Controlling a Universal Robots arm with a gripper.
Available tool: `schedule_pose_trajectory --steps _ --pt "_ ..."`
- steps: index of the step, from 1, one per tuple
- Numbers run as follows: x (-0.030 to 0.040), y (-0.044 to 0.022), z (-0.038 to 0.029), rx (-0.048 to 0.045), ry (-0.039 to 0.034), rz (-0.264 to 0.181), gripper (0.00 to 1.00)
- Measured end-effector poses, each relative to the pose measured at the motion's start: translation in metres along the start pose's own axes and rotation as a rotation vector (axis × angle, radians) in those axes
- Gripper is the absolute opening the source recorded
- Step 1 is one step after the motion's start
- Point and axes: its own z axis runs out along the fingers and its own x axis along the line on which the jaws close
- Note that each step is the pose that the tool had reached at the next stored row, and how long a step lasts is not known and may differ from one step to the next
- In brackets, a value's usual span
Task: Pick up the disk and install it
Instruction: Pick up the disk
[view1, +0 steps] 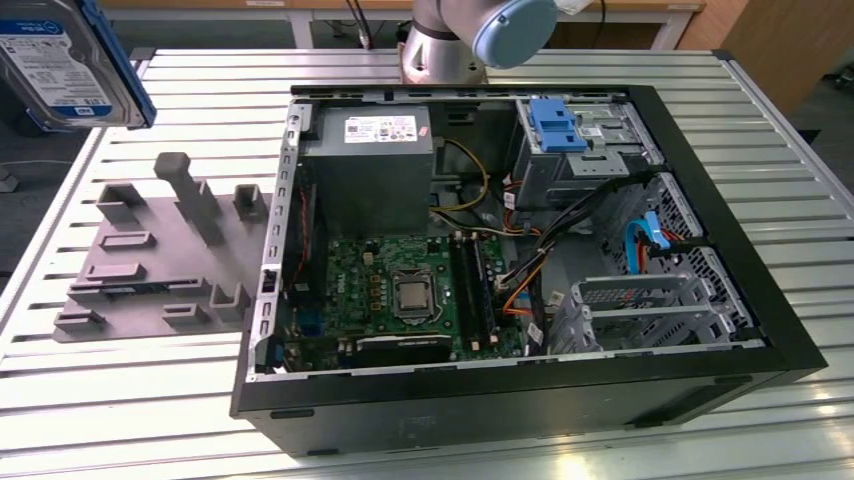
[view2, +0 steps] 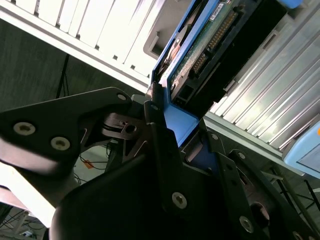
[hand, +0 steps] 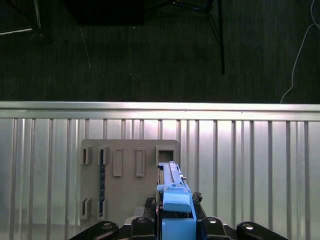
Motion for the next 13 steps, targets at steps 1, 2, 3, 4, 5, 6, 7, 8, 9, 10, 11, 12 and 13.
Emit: schedule_pose_trajectory --steps 1,2,3,4,5,6,7,8,9,10,11,12,13 --pt "0.0 0.0 -0.0003 0.0 0.0 0.0 0.36" --pt "0.0 0.0 -0.0006 0.0 0.0 0.0 0.36" --pt "0.0 0.0 -0.0008 0.0 0.0 0.0 0.36" --pt "0.0 0.0 -0.0011 0.0001 0.0 0.0 0.36" --pt "0.0 0.0 -0.0014 0.0001 0.0 0.0 0.36" --pt "0.0 0.0 -0.0017 0.0001 0.0 0.0 0.36" --pt "0.0 0.0 -0.002 0.0 0.0 0.0 0.36" --pt "0.0 0.0 -0.0023 0.0 0.0 0.0 0.36" --pt "0.0 0.0001 -0.0026 0.0 0.0 0.0 0.36" --pt "0.0 0.0001 -0.0028 0.0 0.0 0.0 0.36" --pt "0.0 0.0 -0.0032 0.0 0.0 0.0 0.36" --pt "0.0 0.0001 -0.0035 0.0 0.0 0.0 0.36" --pt "0.0 0.0001 -0.0037 0.0001 0.0 0.0 0.36"
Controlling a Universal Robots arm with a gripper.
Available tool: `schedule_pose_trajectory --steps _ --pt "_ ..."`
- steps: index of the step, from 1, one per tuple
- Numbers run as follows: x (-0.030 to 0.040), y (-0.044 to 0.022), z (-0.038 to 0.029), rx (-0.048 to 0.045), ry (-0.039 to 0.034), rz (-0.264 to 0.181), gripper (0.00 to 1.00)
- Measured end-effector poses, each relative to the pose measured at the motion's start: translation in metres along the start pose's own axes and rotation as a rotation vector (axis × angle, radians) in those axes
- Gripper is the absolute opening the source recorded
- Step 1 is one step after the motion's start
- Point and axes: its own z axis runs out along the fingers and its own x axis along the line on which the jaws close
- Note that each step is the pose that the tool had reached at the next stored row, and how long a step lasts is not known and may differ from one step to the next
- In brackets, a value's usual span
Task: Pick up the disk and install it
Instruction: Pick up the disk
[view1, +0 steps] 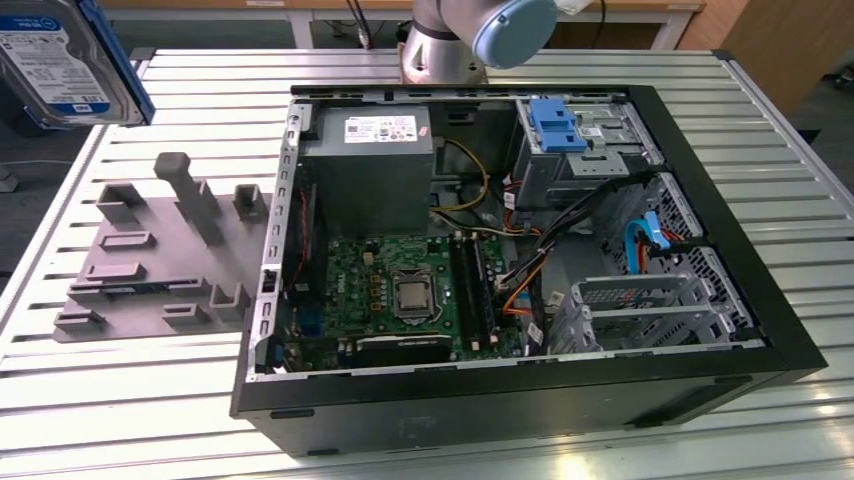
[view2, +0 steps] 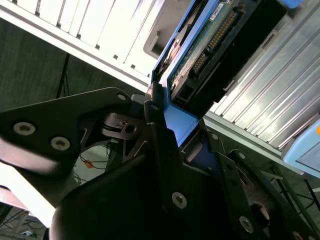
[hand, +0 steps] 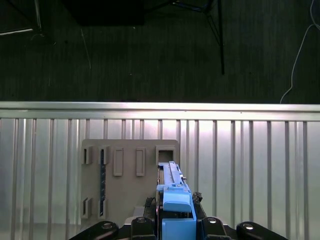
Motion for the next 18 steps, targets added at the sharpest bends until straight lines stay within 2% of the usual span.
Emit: schedule_pose_trajectory --steps 9,11,18 --pt "0.0 0.0001 -0.0021 -0.0002 0.0001 0.0 0.36" --pt "0.0 0.0001 -0.0055 -0.0001 0.0 0.0 0.36" --pt "0.0 0.0002 -0.0082 0.0 0.0 0.0 0.36"
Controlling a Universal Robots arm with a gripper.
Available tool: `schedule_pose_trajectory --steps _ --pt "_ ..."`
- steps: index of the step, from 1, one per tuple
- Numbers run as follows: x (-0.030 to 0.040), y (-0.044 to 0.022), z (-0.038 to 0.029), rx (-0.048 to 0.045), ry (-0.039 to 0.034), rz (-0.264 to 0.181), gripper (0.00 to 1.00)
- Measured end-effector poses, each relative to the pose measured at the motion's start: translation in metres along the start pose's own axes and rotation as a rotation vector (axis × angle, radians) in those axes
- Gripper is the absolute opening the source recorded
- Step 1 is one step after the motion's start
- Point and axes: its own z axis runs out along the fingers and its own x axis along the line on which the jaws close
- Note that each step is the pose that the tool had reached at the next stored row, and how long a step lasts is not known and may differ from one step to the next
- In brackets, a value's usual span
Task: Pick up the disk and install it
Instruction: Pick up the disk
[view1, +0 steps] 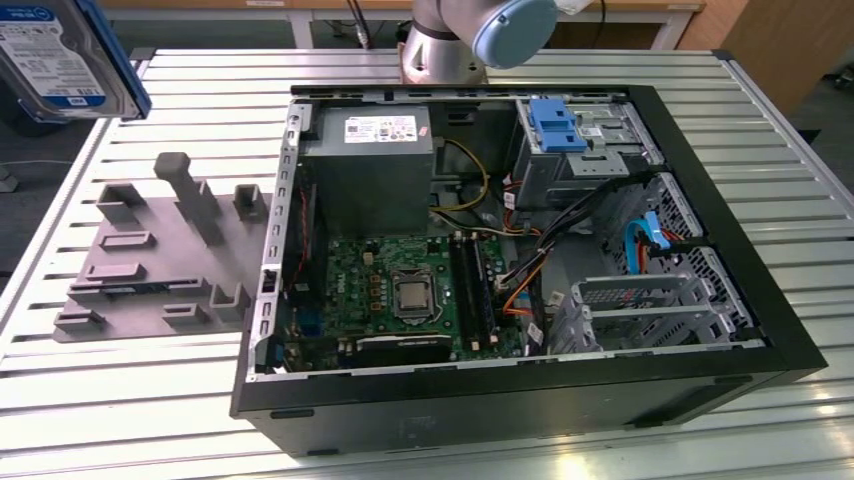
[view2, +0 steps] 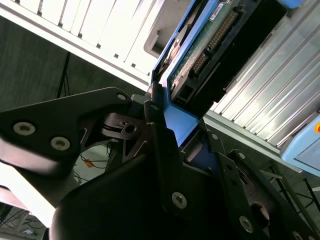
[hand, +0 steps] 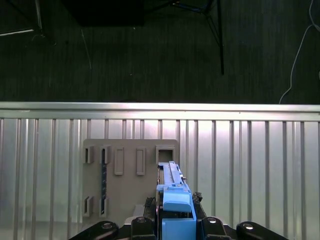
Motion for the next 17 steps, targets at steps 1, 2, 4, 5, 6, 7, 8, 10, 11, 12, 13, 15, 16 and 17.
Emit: schedule_pose_trajectory --steps 1,2,4,5,6,7,8,10,11,12,13,15,16,17 --pt "0.0 0.0 -0.0004 0.0 0.0 0.0 0.36" --pt "0.0 0.0 -0.0008 0.0 0.0 0.0 0.36" --pt "0.0 0.0001 -0.0015 0.0 0.0 0.0 0.36" --pt "0.0 0.0 -0.0019 0.0 0.0 0.0 0.36" --pt "0.0 0.0001 -0.0023 0.0 0.0 0.0 0.36" --pt "0.0 0.0001 -0.0027 0.0 0.0 0.0 0.36" --pt "0.0 0.0001 -0.0031 0.0 0.0 0.0 0.36" --pt "0.0 0.0001 -0.0038 0.0 0.0 0.0 0.36" --pt "0.0 0.0001 -0.0043 -0.0001 0.0 0.0 0.36" --pt "0.0 0.0001 -0.0046 0.0 0.0 0.0 0.36" --pt "0.0 0.0001 -0.005 0.0 0.0 0.0 0.36" --pt "0.0 0.0001 -0.0057 0.0 0.0 0.0 0.36" --pt "0.0 0.0001 -0.0061 0.0 0.0 0.0 0.36" --pt "0.0 0.0001 -0.0066 -0.0001 0.0001 0.0 0.36"
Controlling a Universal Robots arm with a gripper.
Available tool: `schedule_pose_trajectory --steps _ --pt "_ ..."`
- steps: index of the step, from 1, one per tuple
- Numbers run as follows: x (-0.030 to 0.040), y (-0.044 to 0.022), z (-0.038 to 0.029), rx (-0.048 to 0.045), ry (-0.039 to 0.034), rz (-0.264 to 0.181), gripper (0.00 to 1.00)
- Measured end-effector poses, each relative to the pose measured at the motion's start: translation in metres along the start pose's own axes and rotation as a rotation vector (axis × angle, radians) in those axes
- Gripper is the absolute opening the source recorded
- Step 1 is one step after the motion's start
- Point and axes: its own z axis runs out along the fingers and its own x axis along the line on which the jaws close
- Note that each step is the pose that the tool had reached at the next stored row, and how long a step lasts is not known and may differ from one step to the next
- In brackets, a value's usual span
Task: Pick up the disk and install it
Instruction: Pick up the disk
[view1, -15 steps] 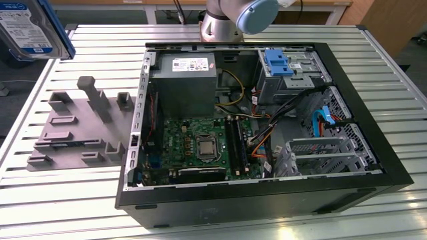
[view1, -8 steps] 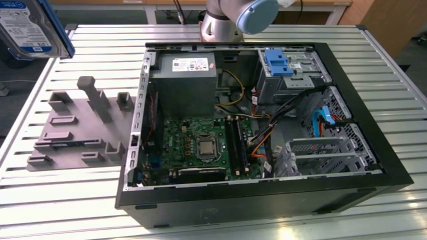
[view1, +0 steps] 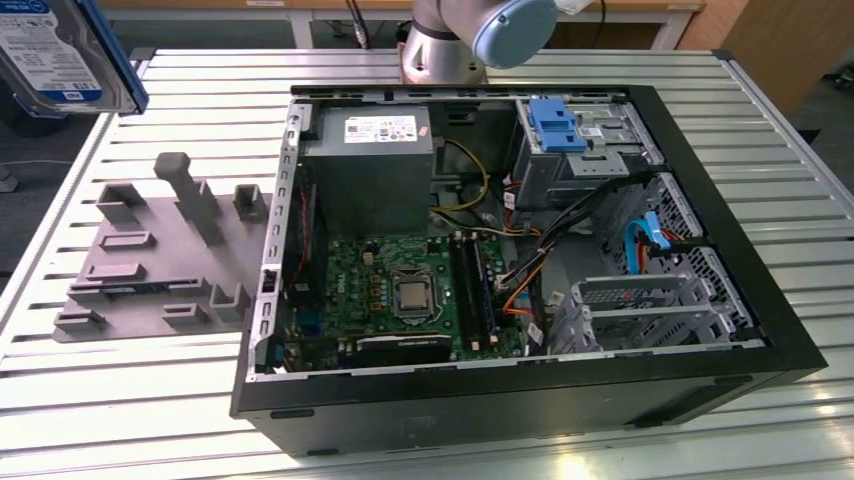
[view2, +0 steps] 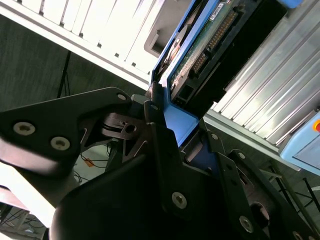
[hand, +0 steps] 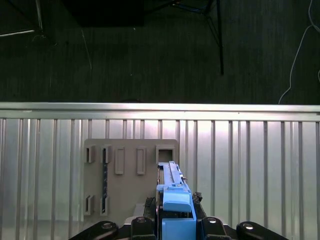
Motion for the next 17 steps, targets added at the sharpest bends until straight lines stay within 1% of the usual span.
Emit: schedule_pose_trajectory --steps 17 --pt "0.0 0.0002 -0.0065 0.0 0.0 0.0 0.36"
